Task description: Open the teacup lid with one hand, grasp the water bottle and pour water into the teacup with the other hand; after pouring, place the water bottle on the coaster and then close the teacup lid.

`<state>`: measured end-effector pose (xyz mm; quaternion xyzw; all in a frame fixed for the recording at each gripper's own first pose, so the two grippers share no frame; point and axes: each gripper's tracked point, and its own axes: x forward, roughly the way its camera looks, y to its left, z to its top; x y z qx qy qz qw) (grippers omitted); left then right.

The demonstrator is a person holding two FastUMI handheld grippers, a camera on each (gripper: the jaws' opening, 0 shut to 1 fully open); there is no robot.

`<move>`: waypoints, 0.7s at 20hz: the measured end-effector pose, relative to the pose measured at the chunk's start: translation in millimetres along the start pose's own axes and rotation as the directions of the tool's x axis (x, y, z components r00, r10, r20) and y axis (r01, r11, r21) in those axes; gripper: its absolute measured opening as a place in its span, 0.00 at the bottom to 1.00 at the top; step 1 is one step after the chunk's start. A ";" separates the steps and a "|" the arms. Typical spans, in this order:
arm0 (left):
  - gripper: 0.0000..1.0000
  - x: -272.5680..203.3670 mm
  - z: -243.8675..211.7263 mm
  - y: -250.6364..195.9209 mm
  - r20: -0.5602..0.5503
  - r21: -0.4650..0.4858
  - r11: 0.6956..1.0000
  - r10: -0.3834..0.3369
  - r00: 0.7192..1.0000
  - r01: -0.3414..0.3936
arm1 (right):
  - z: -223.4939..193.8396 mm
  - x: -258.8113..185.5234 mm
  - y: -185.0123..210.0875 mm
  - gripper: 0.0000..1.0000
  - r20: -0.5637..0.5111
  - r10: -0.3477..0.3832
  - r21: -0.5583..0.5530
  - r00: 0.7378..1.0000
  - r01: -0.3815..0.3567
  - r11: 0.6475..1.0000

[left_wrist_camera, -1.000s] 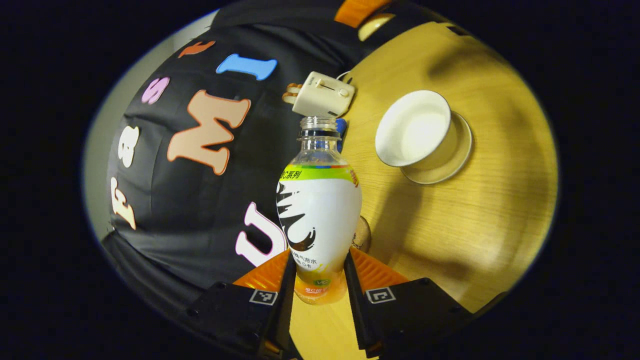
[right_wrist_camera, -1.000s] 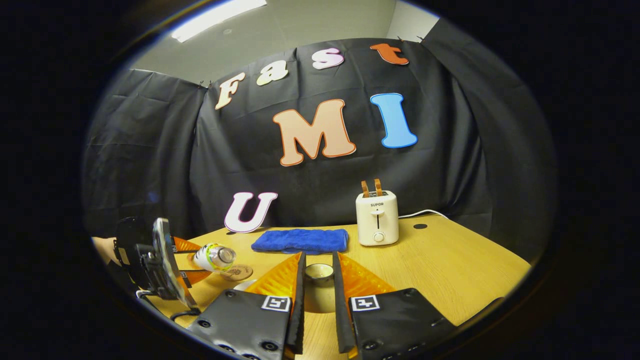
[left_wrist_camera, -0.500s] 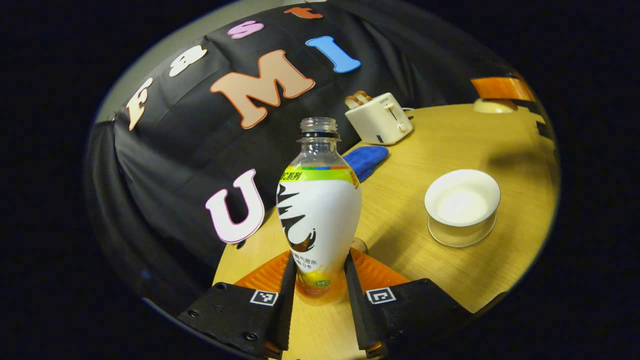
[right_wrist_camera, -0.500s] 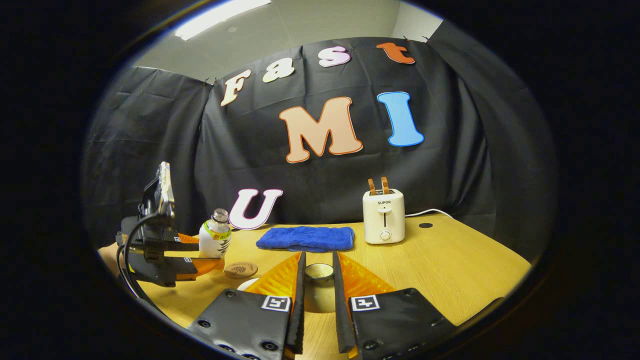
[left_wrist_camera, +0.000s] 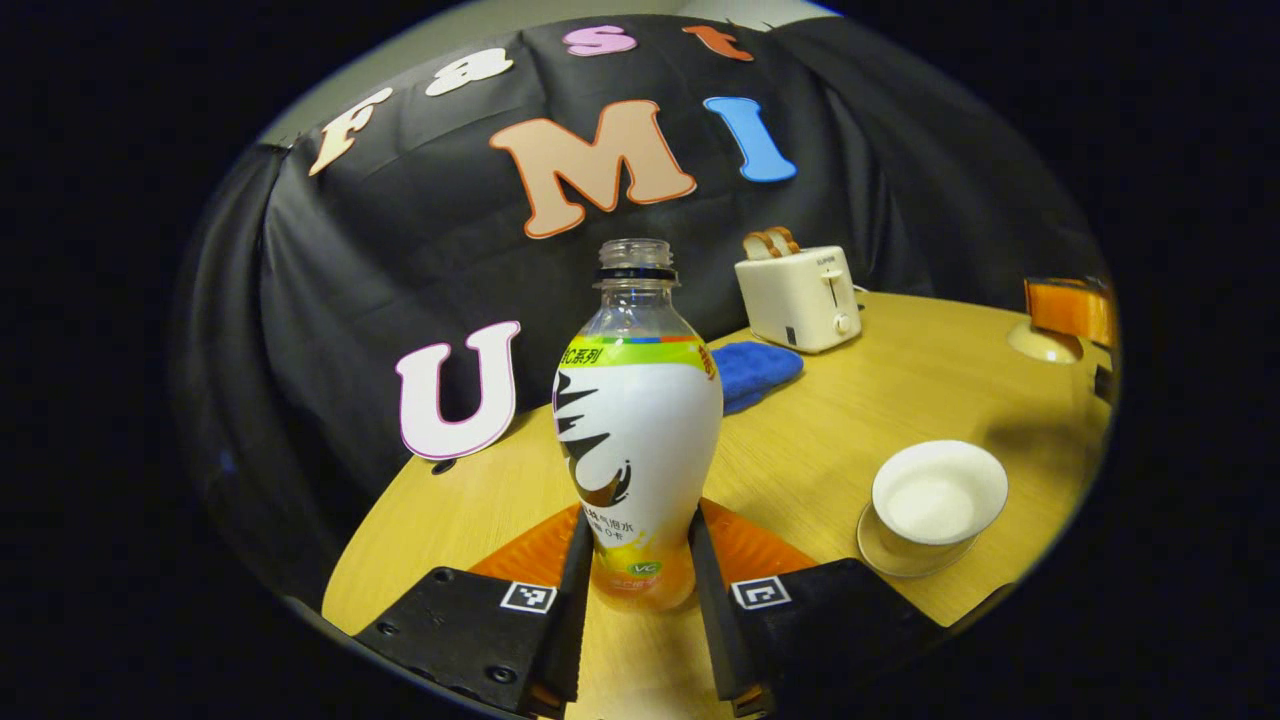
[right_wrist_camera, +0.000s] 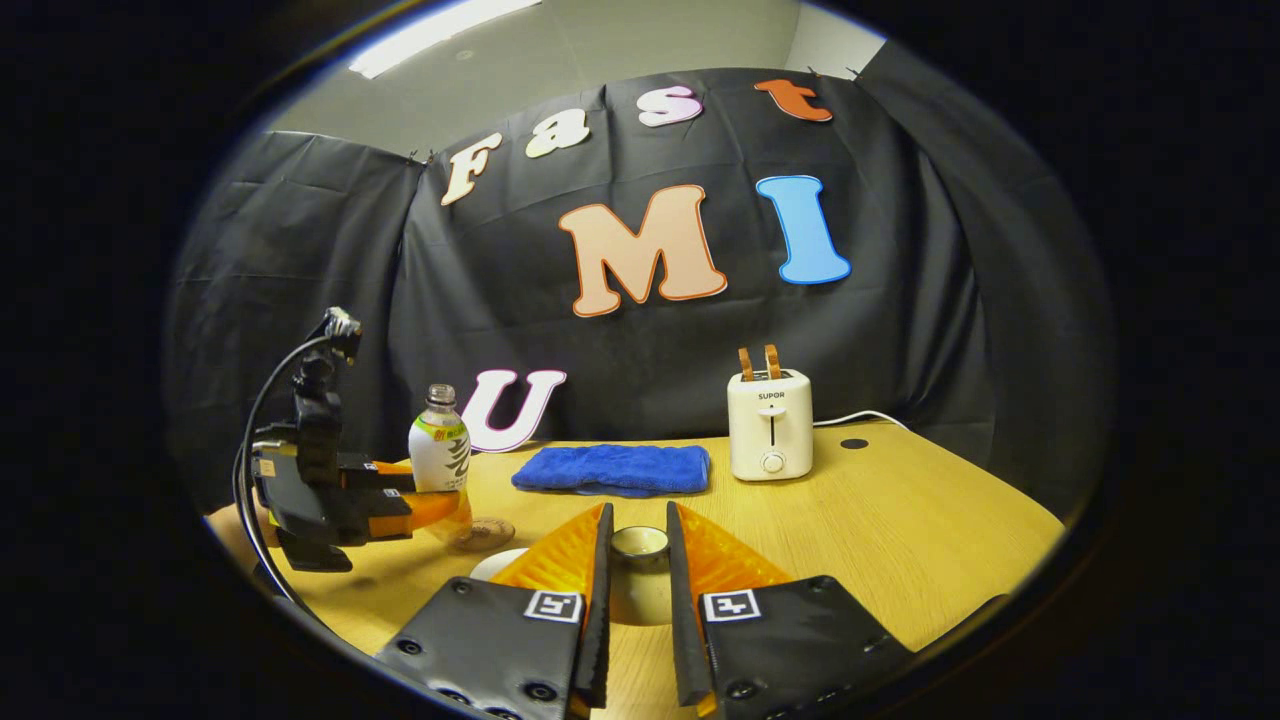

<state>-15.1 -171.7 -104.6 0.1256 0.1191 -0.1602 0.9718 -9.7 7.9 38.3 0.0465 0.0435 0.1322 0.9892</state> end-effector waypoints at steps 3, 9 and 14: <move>0.48 4.1 1.8 -5.2 0.007 -0.129 0.992 -0.003 1.000 0.004 | -0.9 0.9 -2.2 0.29 -0.004 -0.002 0.002 1.000 0.002 1.000; 0.48 12.0 -1.3 -6.0 0.005 -0.200 0.980 0.014 1.000 -0.013 | -3.1 2.5 -7.8 0.31 -0.009 -0.014 0.005 1.000 0.014 1.000; 0.49 10.0 -1.3 -7.5 0.011 -0.236 0.972 0.001 1.000 0.001 | -4.0 2.4 -10.1 0.31 -0.010 -0.020 0.008 1.000 0.020 1.000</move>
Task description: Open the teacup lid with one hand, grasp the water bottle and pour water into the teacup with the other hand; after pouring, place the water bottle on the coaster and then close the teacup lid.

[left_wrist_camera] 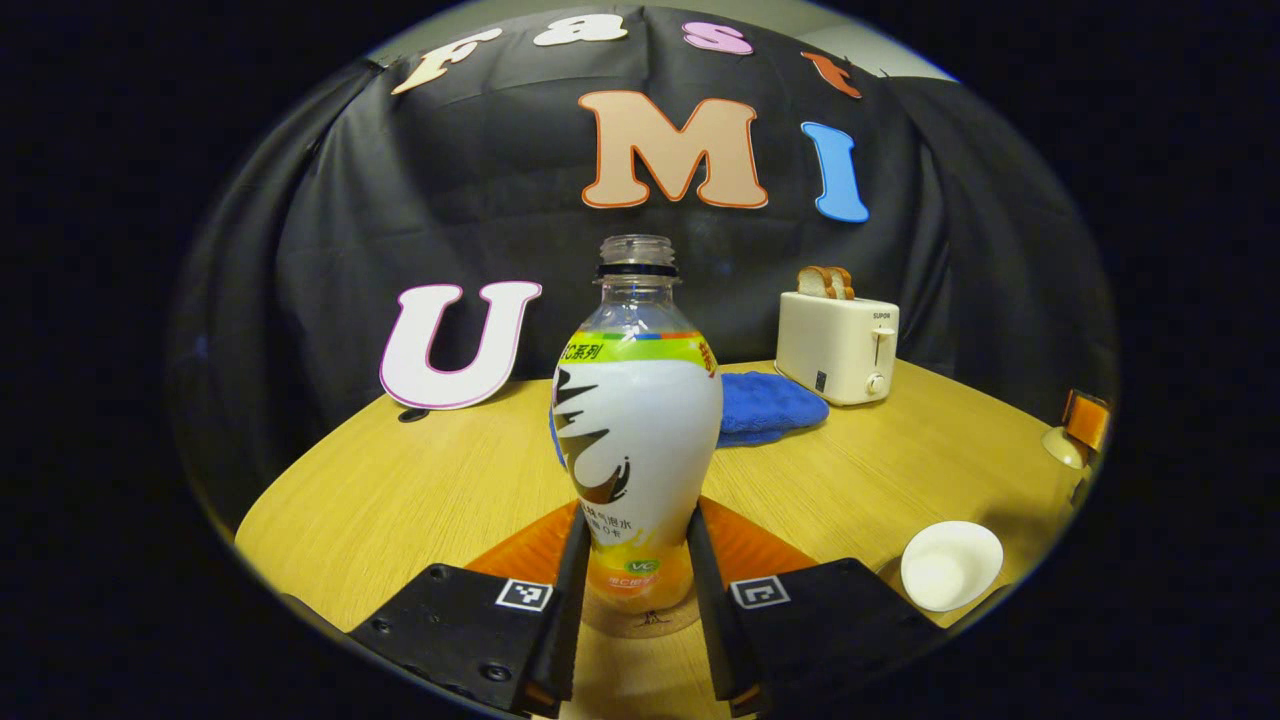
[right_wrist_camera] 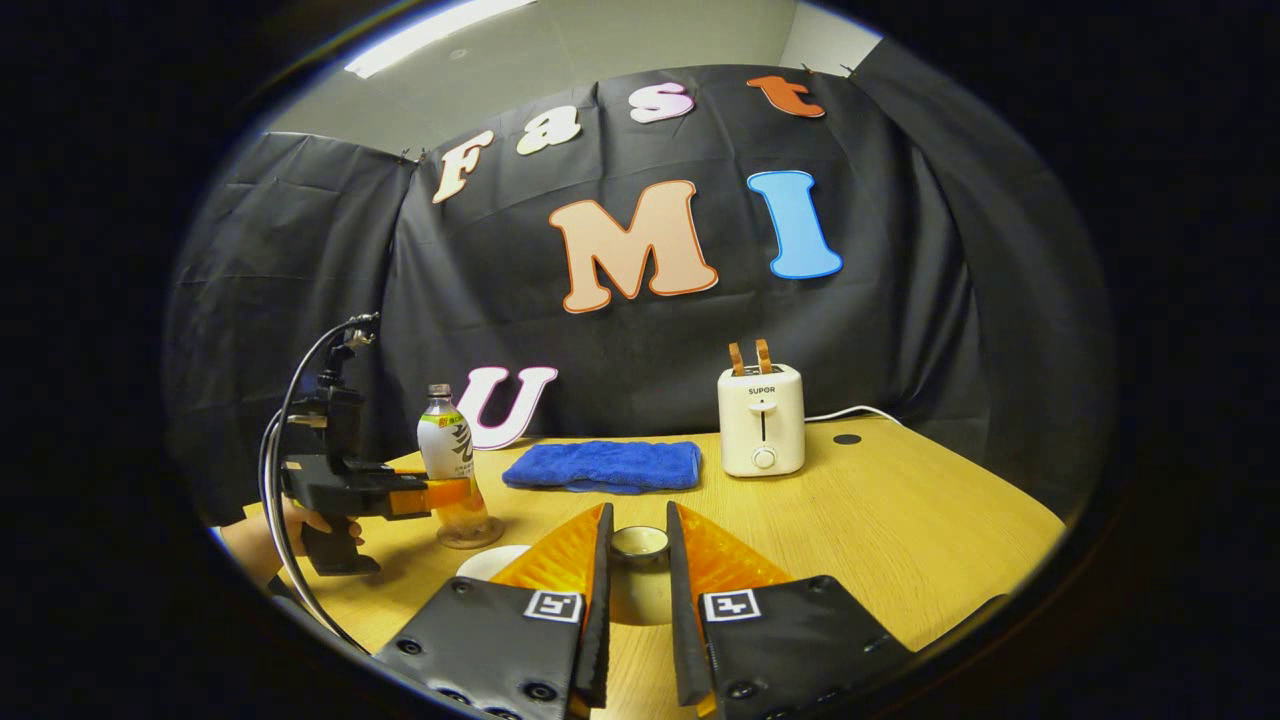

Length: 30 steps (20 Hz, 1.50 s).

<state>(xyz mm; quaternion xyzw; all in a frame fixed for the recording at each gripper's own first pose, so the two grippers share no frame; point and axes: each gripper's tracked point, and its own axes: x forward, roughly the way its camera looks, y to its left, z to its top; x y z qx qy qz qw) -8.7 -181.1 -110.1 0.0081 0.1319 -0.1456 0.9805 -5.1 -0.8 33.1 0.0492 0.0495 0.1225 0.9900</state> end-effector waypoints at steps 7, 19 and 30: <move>0.62 4.3 -3.5 -3.5 -0.024 -0.010 1.000 -0.001 1.000 0.001 | -3.0 1.2 3.6 0.31 -0.009 0.008 -0.002 1.000 -0.008 1.000; 0.81 -2.8 -7.7 -0.3 -0.033 0.005 1.000 0.025 0.999 -0.025 | 2.6 -1.0 13.6 0.31 0.006 0.033 0.007 0.999 -0.033 0.999; 0.96 -45.6 -8.4 10.6 0.035 0.017 0.997 0.077 0.996 -0.077 | -7.8 6.3 43.1 0.29 0.010 0.095 0.034 0.995 -0.095 0.995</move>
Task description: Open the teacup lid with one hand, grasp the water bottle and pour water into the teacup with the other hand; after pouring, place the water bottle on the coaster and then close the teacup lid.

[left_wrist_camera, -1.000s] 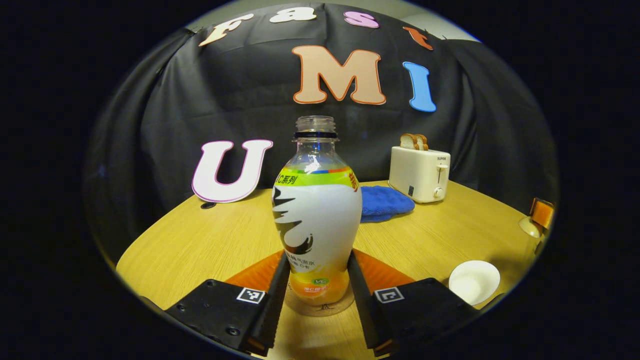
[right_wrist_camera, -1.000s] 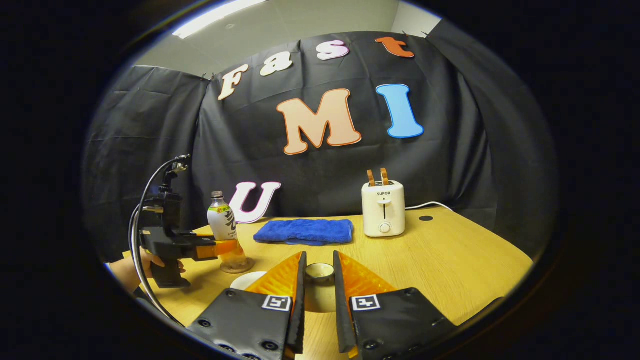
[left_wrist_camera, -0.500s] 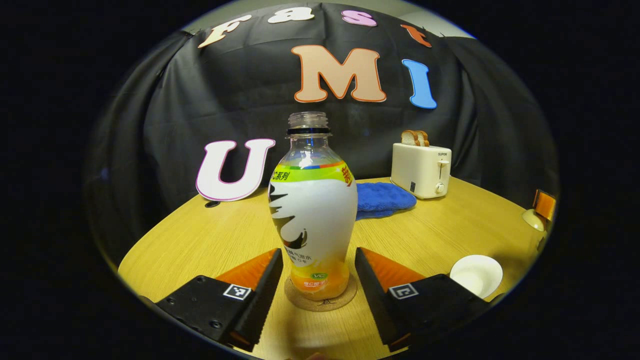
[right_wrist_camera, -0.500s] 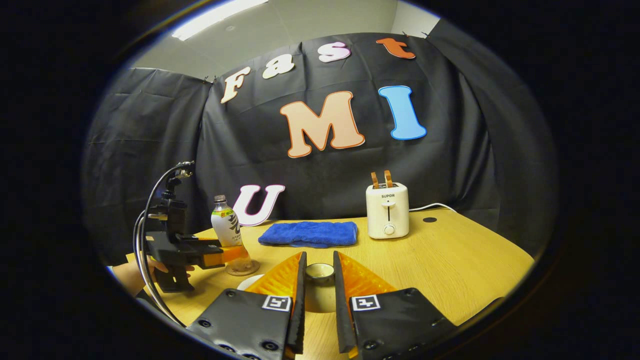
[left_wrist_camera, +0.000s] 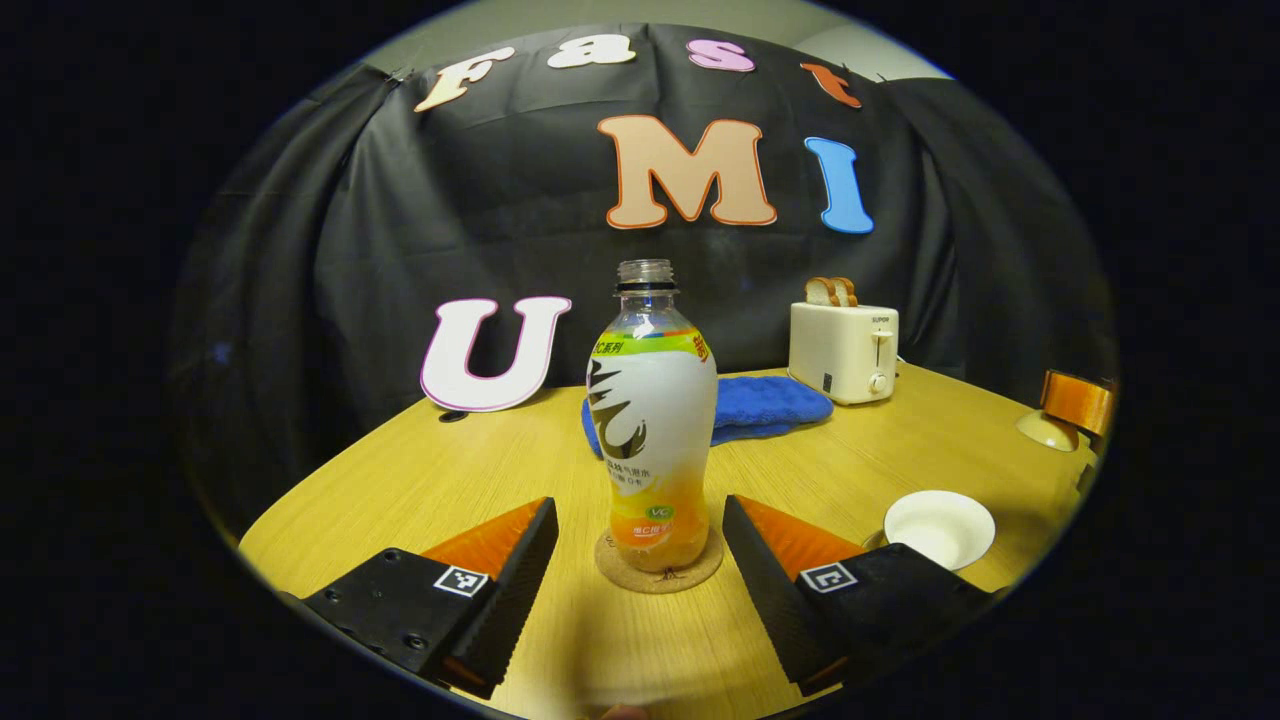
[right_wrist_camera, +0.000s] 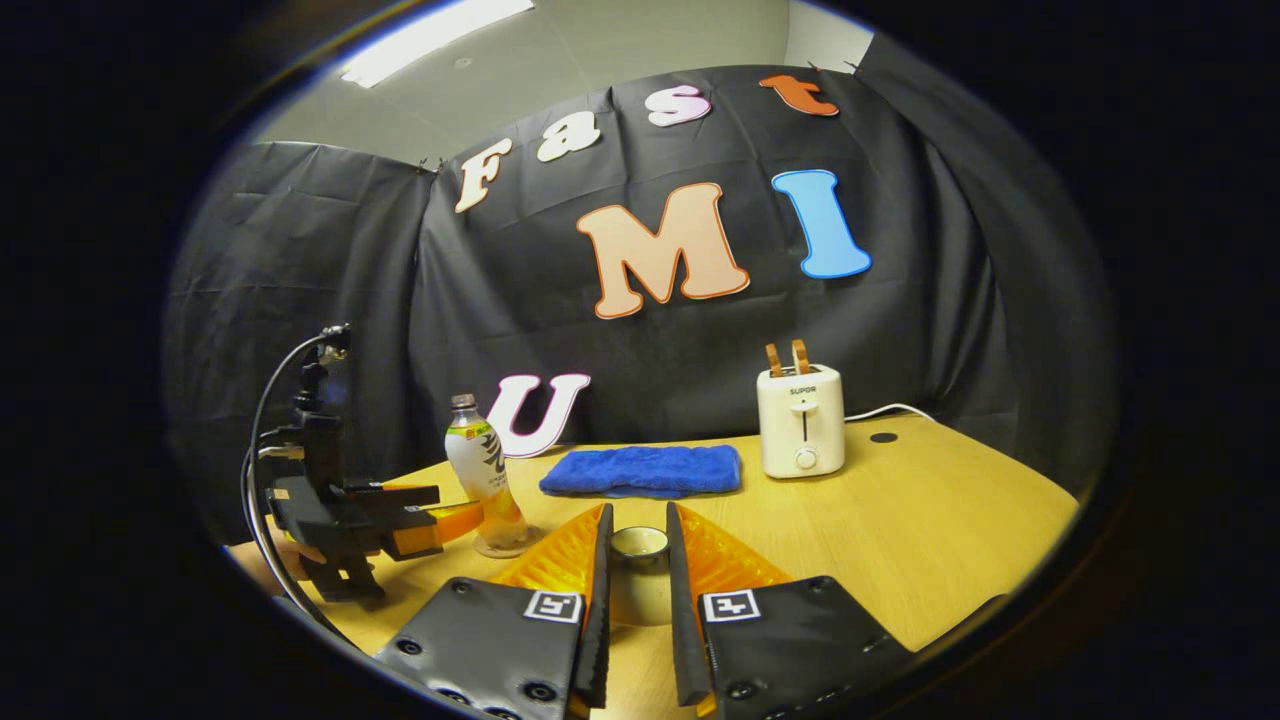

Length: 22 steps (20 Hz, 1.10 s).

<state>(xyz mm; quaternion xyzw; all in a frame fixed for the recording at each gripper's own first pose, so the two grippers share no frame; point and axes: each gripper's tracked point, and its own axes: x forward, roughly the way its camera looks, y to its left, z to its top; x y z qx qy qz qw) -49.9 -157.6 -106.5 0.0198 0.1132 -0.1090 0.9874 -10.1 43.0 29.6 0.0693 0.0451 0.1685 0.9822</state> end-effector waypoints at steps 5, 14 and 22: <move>0.96 -17.4 7.3 8.2 0.045 0.012 1.000 0.023 0.999 -0.024 | -23.5 14.8 26.1 0.29 -0.038 0.054 0.016 0.998 -0.054 0.998; 0.96 -32.7 1.1 13.3 0.067 0.021 1.000 0.006 0.998 -0.007 | -55.6 44.1 48.5 0.29 -0.099 0.055 -0.005 0.994 -0.055 0.998; 0.96 -39.6 -5.6 27.7 0.079 0.035 0.999 0.023 0.997 -0.025 | -66.7 50.5 62.6 0.30 -0.105 0.045 -0.060 0.993 -0.052 0.997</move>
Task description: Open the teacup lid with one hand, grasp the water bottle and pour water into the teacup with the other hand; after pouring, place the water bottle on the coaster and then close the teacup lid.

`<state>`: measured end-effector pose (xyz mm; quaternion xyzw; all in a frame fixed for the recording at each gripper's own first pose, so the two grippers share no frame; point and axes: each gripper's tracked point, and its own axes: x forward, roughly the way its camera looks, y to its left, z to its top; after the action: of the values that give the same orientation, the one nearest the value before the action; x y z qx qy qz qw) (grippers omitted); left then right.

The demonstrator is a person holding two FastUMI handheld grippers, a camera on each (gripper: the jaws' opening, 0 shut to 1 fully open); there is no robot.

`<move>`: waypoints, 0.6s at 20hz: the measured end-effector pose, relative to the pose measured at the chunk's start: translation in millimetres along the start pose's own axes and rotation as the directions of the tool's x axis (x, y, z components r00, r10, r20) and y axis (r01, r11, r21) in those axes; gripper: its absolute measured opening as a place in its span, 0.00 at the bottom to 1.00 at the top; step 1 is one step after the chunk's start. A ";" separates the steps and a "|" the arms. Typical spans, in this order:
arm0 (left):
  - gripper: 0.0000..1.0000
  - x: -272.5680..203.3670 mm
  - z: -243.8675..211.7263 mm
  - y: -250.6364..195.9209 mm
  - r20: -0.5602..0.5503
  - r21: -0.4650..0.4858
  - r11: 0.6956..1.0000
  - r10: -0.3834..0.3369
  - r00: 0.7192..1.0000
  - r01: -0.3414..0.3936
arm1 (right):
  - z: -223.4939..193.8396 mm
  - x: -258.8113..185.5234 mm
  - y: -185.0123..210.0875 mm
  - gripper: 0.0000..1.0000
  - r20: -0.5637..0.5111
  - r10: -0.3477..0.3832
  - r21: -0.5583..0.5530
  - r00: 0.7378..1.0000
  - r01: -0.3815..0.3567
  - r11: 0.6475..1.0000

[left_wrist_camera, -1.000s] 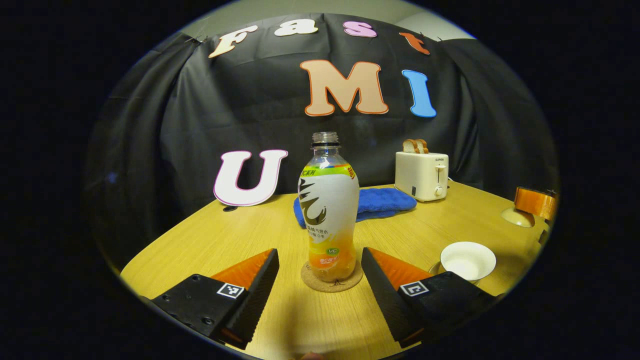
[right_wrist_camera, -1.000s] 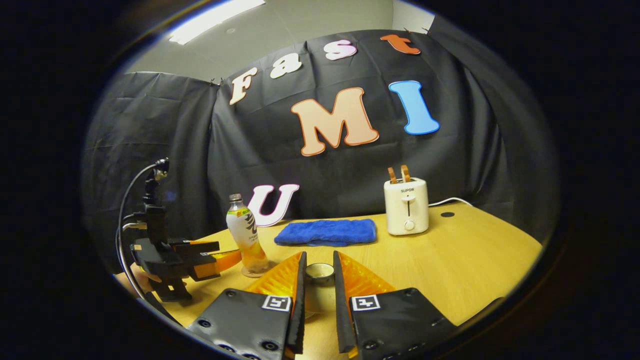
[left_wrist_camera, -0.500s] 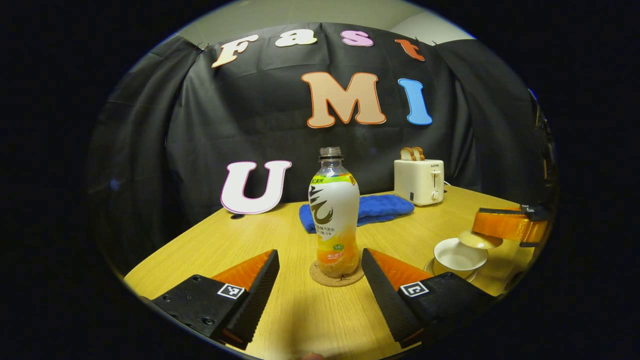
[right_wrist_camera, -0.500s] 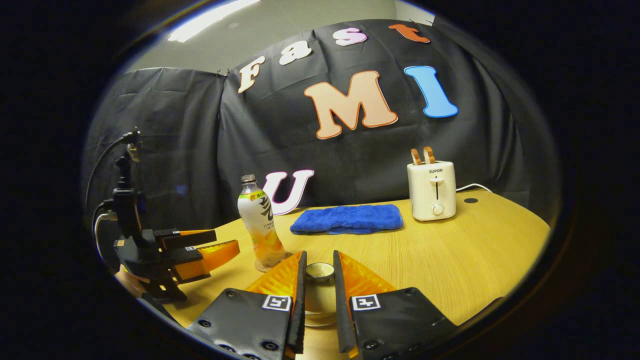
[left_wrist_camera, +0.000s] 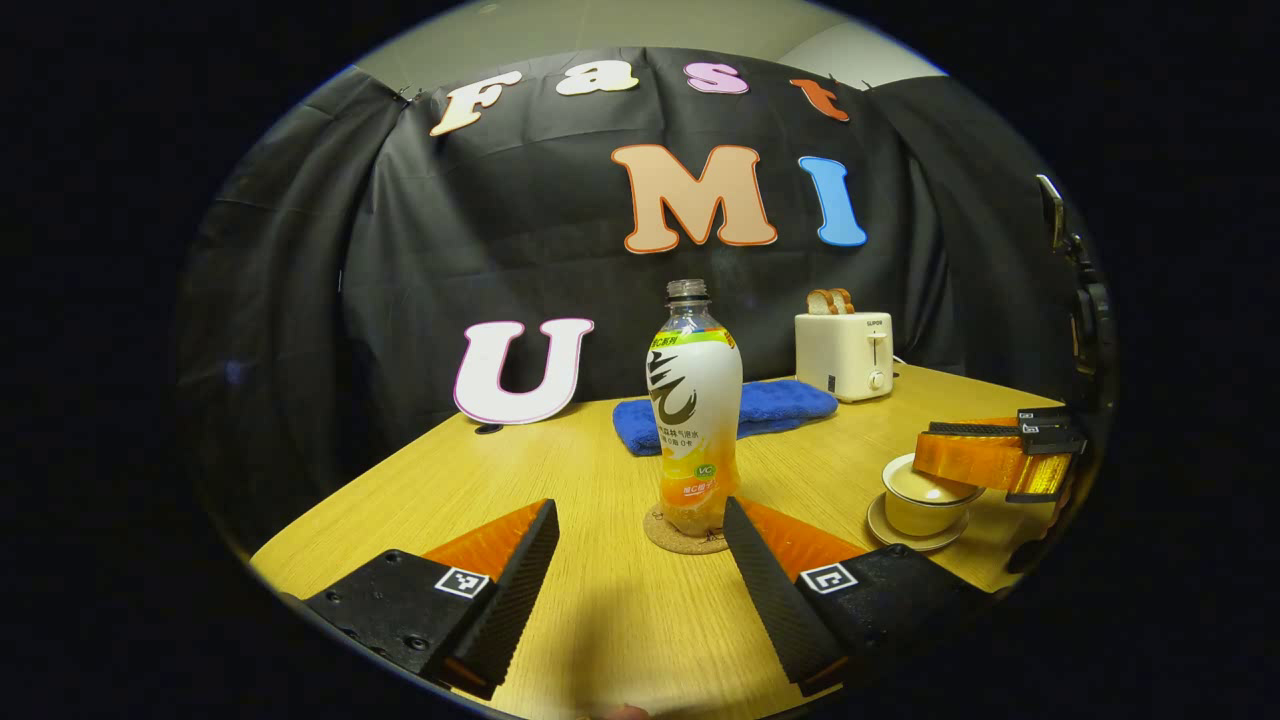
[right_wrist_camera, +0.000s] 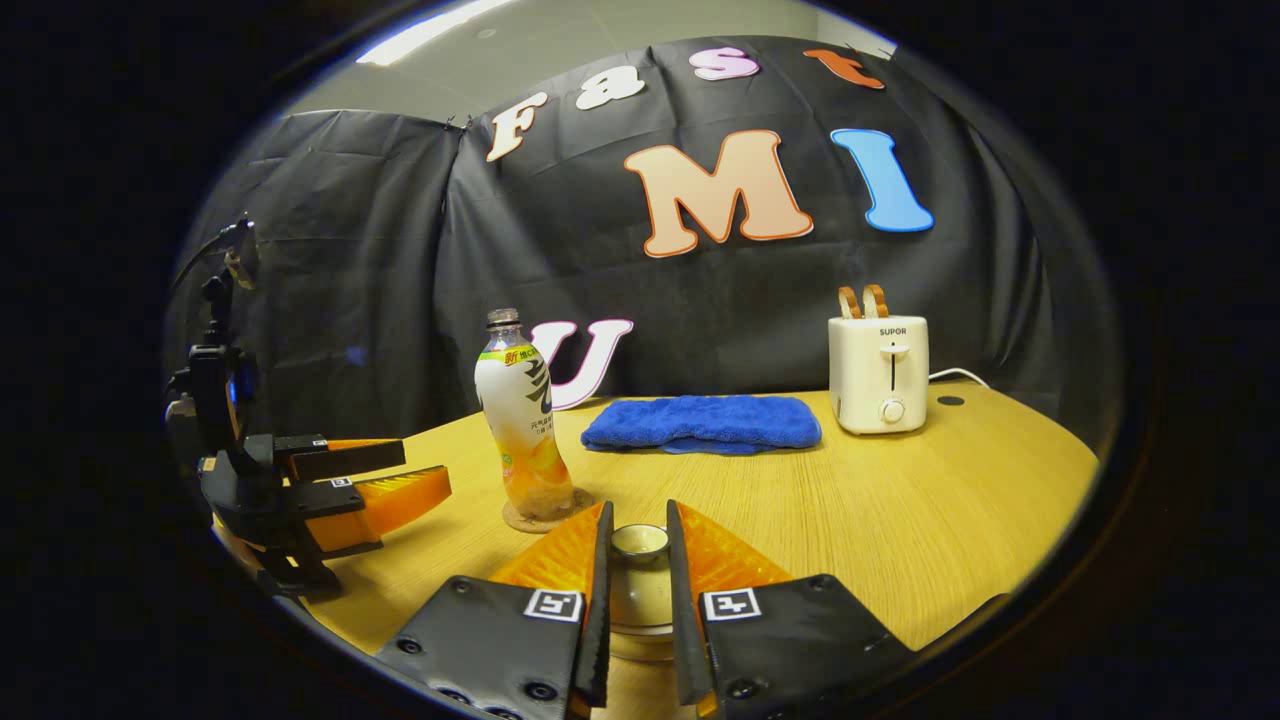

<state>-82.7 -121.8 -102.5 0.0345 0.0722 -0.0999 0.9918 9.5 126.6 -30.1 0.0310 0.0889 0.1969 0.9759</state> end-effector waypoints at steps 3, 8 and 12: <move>0.96 -1.7 1.0 -4.8 0.008 -0.004 1.000 -0.005 1.000 0.005 | -2.7 -0.2 0.4 0.33 -0.007 -0.007 -0.003 1.000 0.007 1.000; 0.96 -9.4 0.4 -10.1 0.015 -0.028 1.000 -0.013 1.000 0.013 | 2.3 -11.8 -2.6 0.80 0.034 -0.025 -0.006 0.999 0.025 1.000; 0.96 -19.0 -3.4 -13.8 0.021 -0.050 0.999 -0.012 1.000 0.013 | 7.7 -29.8 -16.2 0.97 0.075 -0.081 -0.032 0.994 0.084 0.996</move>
<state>-104.5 -131.4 -103.8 0.0079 0.0645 -0.1048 0.9924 -10.0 99.8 -19.3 0.0173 0.0507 0.1565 0.9862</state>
